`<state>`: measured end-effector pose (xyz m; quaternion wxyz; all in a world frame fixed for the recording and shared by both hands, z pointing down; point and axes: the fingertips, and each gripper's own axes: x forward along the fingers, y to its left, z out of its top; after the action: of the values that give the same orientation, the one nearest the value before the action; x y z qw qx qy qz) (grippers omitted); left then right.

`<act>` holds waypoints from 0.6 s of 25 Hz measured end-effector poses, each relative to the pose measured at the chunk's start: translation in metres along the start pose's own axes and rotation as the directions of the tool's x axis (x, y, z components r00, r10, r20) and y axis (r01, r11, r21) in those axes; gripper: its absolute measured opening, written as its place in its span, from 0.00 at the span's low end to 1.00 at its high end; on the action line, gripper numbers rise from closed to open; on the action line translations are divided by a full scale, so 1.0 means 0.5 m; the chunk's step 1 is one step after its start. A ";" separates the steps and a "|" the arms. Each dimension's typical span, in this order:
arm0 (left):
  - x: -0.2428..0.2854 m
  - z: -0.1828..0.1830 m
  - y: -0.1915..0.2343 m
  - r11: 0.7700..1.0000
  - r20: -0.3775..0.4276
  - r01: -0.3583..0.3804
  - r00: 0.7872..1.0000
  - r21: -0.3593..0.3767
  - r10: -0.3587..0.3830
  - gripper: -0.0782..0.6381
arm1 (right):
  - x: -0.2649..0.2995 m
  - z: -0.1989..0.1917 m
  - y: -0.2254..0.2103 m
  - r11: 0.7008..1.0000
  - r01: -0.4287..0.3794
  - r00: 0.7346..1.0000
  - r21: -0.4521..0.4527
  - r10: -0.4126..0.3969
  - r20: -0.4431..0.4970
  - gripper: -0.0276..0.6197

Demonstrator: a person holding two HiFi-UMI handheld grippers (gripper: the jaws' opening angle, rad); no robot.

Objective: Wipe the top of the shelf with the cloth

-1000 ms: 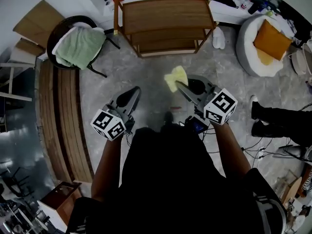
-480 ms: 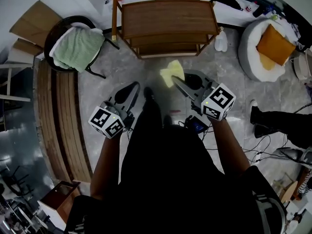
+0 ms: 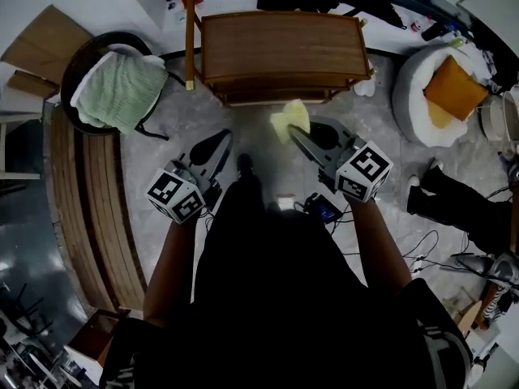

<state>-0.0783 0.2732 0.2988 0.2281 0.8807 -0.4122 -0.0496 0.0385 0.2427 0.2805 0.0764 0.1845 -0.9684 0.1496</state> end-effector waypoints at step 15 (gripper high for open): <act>0.120 0.145 0.252 0.996 -0.013 0.089 0.996 -0.028 -0.089 0.13 | 0.228 0.126 -0.184 0.998 0.057 0.998 0.025 -0.057 -0.013 0.12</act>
<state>-0.1476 0.1322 0.2961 0.2407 0.8953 -0.3701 -0.0589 -0.0374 0.1030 0.2685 0.0840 0.2120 -0.9603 0.1608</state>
